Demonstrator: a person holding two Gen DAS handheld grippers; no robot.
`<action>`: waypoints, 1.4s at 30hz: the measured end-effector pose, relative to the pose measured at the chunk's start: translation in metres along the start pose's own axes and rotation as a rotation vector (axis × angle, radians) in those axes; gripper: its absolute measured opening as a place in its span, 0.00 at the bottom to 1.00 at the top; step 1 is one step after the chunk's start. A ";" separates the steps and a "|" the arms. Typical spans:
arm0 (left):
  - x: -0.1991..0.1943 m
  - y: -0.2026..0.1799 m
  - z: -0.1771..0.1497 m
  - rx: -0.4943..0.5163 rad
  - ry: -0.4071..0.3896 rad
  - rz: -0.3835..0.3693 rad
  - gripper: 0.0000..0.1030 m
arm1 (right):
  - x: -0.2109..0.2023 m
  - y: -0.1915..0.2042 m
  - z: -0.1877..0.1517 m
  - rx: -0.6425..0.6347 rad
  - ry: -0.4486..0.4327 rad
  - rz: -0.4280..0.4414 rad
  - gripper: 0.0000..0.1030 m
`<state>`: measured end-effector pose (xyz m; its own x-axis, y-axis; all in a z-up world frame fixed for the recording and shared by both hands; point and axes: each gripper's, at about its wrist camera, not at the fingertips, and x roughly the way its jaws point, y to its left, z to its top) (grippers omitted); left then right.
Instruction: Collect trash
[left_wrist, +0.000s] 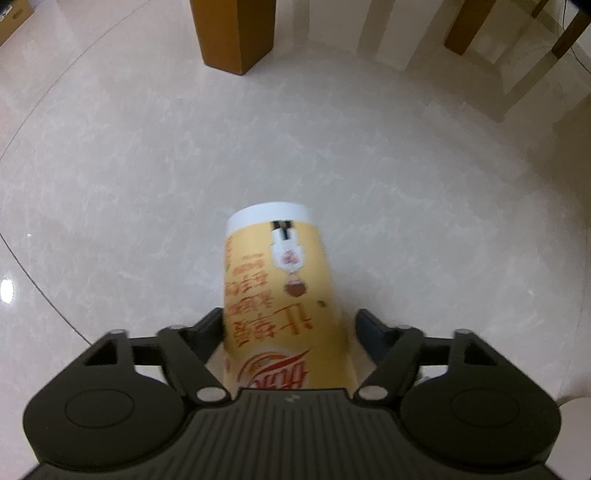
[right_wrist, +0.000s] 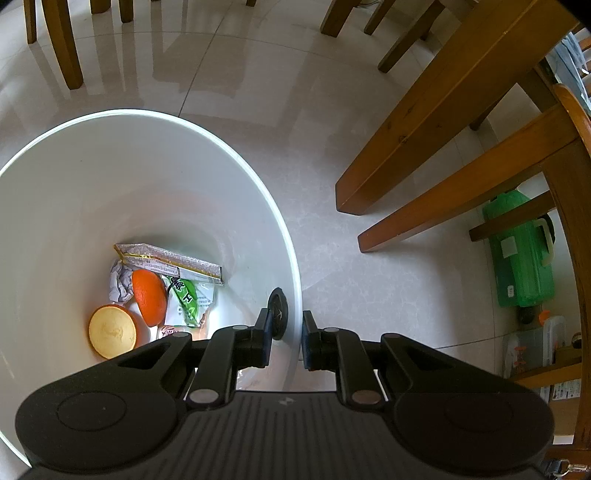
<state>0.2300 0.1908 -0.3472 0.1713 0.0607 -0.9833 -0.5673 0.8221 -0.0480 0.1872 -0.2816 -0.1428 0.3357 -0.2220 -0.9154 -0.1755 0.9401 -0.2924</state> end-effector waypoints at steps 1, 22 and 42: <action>0.001 0.002 -0.001 -0.002 0.002 -0.004 0.67 | 0.000 0.000 0.000 -0.001 0.000 -0.001 0.18; -0.101 -0.021 -0.024 0.291 -0.026 -0.042 0.67 | 0.000 0.000 -0.001 0.005 -0.001 -0.002 0.18; -0.337 -0.155 -0.109 0.819 -0.157 -0.436 0.67 | 0.002 -0.001 -0.001 0.019 -0.001 0.007 0.18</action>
<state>0.1723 -0.0193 -0.0280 0.3760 -0.3195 -0.8698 0.3051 0.9290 -0.2094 0.1867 -0.2830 -0.1443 0.3357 -0.2147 -0.9172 -0.1607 0.9464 -0.2803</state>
